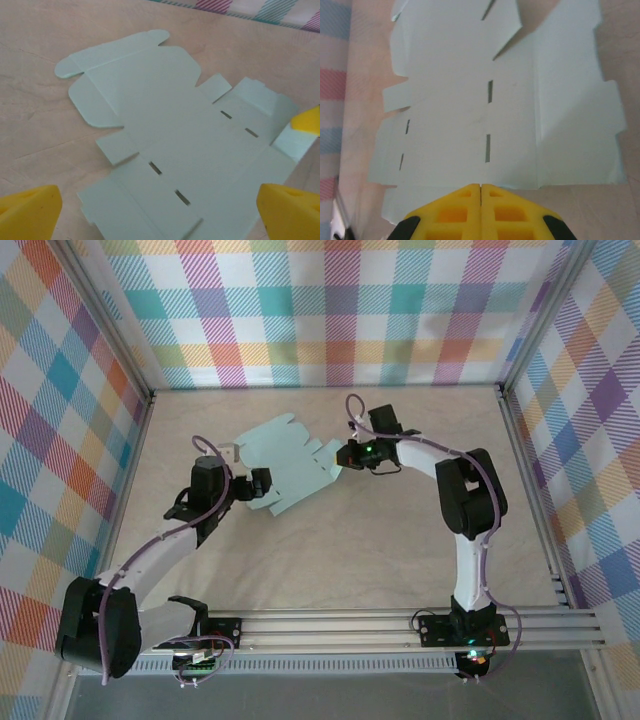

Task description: Fold the paper box

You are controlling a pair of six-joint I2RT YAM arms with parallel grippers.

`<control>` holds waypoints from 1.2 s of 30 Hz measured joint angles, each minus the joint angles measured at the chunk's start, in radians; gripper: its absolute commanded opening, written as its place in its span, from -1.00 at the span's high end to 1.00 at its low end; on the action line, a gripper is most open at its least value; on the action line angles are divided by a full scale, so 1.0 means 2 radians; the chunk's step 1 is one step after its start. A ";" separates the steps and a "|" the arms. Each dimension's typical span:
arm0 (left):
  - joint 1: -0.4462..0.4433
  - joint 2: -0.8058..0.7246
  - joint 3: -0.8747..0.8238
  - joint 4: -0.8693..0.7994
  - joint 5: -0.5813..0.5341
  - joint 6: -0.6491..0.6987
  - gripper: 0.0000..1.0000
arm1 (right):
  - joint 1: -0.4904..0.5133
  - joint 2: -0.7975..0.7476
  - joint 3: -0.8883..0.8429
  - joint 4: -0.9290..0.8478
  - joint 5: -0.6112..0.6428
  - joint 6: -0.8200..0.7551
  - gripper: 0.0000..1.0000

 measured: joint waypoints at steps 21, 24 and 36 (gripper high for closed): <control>-0.010 0.201 0.139 -0.049 0.071 -0.035 -1.00 | -0.080 -0.018 -0.014 -0.118 -0.074 -0.141 -0.51; -0.010 0.201 0.132 -0.054 0.061 -0.053 -0.96 | -0.101 -0.071 -0.104 -0.053 -0.030 -0.066 -0.58; 0.011 0.276 0.134 -0.079 0.072 -0.106 -0.15 | -0.072 -0.202 -0.331 0.174 -0.012 0.218 -0.55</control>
